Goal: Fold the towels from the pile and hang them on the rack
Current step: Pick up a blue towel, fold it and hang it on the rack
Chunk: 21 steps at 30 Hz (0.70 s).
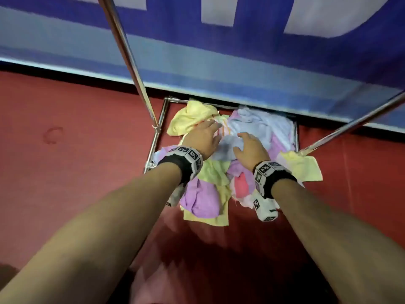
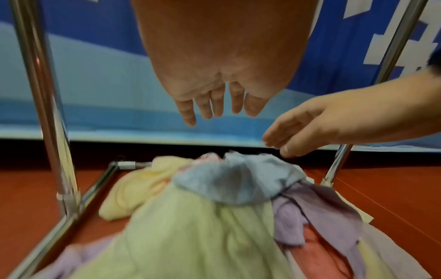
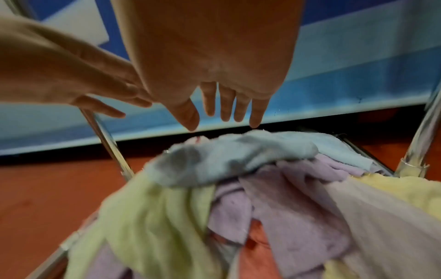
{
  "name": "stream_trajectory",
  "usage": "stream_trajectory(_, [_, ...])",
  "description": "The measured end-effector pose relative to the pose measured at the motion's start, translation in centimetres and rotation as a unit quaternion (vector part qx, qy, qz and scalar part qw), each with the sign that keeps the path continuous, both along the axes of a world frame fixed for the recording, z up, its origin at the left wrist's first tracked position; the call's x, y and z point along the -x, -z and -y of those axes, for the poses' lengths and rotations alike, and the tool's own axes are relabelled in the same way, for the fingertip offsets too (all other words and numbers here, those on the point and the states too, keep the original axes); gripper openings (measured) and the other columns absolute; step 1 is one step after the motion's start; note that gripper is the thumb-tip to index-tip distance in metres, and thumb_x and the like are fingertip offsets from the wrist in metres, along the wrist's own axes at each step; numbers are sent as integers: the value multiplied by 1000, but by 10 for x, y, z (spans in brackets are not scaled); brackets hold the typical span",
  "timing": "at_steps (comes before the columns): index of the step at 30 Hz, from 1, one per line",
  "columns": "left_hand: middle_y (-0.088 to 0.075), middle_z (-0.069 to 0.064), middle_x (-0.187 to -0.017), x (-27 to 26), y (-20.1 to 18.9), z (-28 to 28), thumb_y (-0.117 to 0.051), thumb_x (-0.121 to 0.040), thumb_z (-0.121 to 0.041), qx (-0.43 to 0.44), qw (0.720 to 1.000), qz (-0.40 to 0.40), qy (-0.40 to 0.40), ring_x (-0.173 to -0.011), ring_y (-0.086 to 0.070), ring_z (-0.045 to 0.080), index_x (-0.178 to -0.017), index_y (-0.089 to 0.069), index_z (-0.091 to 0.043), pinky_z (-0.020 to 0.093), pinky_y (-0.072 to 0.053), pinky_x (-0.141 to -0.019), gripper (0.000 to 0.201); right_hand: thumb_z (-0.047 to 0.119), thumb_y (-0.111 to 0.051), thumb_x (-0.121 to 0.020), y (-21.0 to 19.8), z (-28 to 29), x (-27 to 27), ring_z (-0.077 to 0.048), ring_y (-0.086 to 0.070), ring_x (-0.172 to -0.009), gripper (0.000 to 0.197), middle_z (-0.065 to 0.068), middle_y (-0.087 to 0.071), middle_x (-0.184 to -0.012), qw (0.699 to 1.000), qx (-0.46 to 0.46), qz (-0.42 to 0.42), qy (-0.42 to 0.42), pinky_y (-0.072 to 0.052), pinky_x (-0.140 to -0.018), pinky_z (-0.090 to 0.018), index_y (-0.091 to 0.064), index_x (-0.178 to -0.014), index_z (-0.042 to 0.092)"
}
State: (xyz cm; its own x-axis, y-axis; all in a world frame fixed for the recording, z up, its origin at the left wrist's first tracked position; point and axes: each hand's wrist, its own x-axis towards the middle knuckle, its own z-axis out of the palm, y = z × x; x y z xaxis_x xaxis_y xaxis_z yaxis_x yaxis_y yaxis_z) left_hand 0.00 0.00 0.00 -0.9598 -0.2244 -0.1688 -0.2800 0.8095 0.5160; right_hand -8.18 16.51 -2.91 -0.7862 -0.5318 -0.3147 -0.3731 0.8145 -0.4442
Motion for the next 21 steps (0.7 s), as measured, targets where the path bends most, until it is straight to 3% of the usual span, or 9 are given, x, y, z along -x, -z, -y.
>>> stream_trajectory(3, [-37, 11, -158, -12, 42, -7, -57, -93, -15, -44, 998, 40, -1, -145, -35, 27, -149, -42, -13, 36, -31, -116, 58, 16, -71, -87, 47, 0, 3, -28, -29, -150, 74, -9, -36, -161, 991, -86, -20, -102, -24, -123, -37, -40, -154, 16])
stream_trajectory(4, [-41, 11, -155, -18, 54, -11, -58, -92, -14, -55, 998, 44, -4, -143, -38, 27, -149, -42, -12, 36, -34, -115, 59, 18, -73, -85, 56, -1, 2, -29, -31, -148, 73, -8, -38, -159, 985, -115, -36, -123, -24, -122, -39, -44, -152, 19])
stream_trajectory(7, [-53, 12, -143, -24, 64, -19, -65, -90, -17, -84, 996, 43, -8, -130, -52, 29, -145, -45, -10, 39, -45, -106, 59, 24, -71, -87, 65, -2, -4, -34, -50, -122, 37, -11, -62, -124, 977, -119, -128, -122, -34, -107, -42, -68, -123, 17])
stream_trajectory(9, [-54, 12, -140, -18, 55, -18, -69, -88, -20, -79, 996, 45, 15, -127, -52, 29, -142, -49, -9, 38, -44, -104, 58, 30, -71, -90, 51, -3, -8, -37, -56, -106, 23, -14, -66, -103, 984, -48, -149, -89, -40, -96, -45, -74, -100, 10])
stream_trajectory(12, [-57, 14, -133, -9, 30, -19, -68, -90, -30, 1, 995, 68, 69, -125, -52, 31, -129, -58, -8, 37, -43, -101, 46, 20, -69, -93, 7, -9, -16, -35, -63, -92, 16, -17, -68, -89, 986, 104, -110, -66, -43, -91, -42, -68, -92, 4])
stream_trajectory(15, [-67, 15, -108, -2, -14, -23, -56, -99, -34, -28, 997, 56, 45, -103, -61, 34, -110, -61, -8, 37, -46, -82, 29, 30, -59, -102, -56, -24, -21, -34, -62, -86, 20, -12, -65, -86, 986, 141, -77, -45, -41, -69, -38, -61, -103, 10])
stream_trajectory(18, [-64, 11, -94, 3, -79, -25, -51, -99, -30, -118, 993, -20, 17, -91, -60, 32, -98, -56, -11, 35, -40, -74, 19, 43, -58, -101, -124, -41, -18, -34, -63, -94, 25, -5, -70, -98, 977, 167, -125, -44, -50, -75, -41, -60, -111, 20])
stream_trajectory(21, [-54, -2, -76, 0, -161, -28, -53, -97, -26, -176, 979, -100, 8, -77, -49, 20, -85, -51, -16, 31, -35, -68, 16, 40, -66, -94, -185, -54, -17, -30, -62, -98, 21, 1, -66, -98, 972, 160, -155, -68, -45, -78, -38, -61, -104, 23])
